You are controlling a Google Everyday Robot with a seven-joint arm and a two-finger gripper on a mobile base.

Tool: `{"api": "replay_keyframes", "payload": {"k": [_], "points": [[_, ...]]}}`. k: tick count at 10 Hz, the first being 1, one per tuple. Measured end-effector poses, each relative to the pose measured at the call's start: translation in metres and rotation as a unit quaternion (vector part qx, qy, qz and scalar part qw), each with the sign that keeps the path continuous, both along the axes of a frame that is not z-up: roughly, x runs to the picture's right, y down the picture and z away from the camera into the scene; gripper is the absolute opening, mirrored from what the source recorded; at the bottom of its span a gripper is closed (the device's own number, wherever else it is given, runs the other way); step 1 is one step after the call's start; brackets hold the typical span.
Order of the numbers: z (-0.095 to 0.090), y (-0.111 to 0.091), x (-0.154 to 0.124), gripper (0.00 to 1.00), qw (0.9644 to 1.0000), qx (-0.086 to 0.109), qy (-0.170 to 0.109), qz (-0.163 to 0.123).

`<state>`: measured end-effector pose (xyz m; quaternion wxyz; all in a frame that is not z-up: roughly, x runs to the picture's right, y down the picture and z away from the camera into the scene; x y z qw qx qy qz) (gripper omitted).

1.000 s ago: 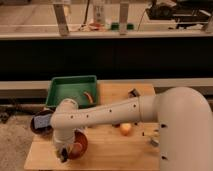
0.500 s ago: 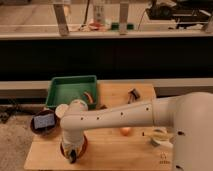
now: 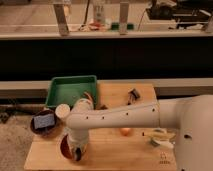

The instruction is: Wipe red bowl with eraser

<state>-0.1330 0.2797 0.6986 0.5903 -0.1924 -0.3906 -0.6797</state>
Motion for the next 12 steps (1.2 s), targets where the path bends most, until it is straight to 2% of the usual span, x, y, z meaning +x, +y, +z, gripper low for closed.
{"api": "replay_keyframes", "payload": {"k": [4,7,9,12], "points": [[0.016,-0.024,0.007,0.0,0.9996,0.022,0.017,0.007],[0.031,-0.031,-0.005,0.0,0.9994,0.03,0.018,0.001],[0.034,-0.032,-0.018,0.0,0.9994,0.033,0.008,-0.007],[0.028,-0.028,-0.054,0.0,0.9987,0.036,-0.026,-0.024]]}}
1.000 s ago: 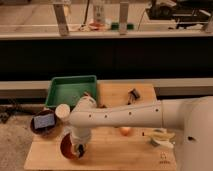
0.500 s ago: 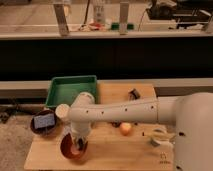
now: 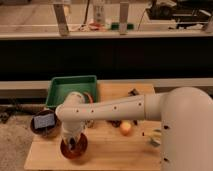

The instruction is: Wipe red bowl with eraser

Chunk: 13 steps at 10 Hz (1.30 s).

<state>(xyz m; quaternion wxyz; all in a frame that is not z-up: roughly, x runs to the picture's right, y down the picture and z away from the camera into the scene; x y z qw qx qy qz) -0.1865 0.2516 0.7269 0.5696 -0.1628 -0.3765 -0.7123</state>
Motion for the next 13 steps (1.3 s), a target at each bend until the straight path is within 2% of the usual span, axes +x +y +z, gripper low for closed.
{"api": "replay_keyframes", "payload": {"k": [3,5,8,10,13], "points": [[-0.009,0.015,-0.03,0.0,0.9992,-0.006,-0.034,-0.019],[-0.016,0.024,-0.028,0.0,0.9988,-0.009,-0.041,-0.023],[-0.027,0.033,-0.016,0.0,0.999,-0.012,-0.038,-0.022],[-0.029,0.037,0.019,0.0,0.9997,-0.017,-0.008,-0.014],[-0.028,0.036,0.048,0.0,0.9994,-0.018,0.028,-0.004]]}}
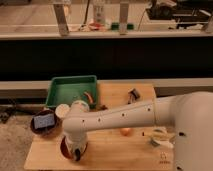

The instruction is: Wipe red bowl with eraser

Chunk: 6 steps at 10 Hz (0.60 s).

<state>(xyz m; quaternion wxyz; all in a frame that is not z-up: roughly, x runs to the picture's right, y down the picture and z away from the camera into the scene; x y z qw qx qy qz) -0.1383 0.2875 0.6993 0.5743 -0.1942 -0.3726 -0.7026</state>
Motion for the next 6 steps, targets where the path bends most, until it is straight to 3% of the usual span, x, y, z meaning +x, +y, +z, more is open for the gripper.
{"api": "replay_keyframes", "payload": {"k": [3,6], "points": [[0.013,-0.011,0.023,0.0,0.9994,-0.001,0.033,0.01],[0.025,-0.026,0.026,0.0,0.9991,0.004,0.042,0.01]]}}
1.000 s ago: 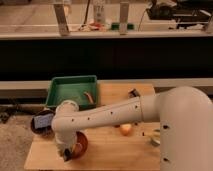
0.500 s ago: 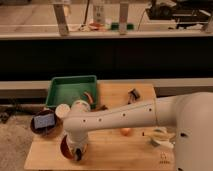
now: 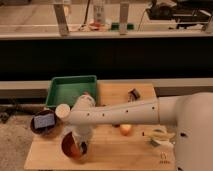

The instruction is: Wipe red bowl with eraser

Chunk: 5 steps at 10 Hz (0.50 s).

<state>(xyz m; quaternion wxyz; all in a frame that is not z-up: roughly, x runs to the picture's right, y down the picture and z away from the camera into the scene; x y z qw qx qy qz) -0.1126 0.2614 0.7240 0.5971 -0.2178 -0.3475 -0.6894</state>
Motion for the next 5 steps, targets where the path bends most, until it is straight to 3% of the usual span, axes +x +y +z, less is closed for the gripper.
{"api": "replay_keyframes", "payload": {"k": [5], "points": [[0.003,-0.01,-0.019,0.0,0.9998,0.01,-0.015,-0.009]]}}
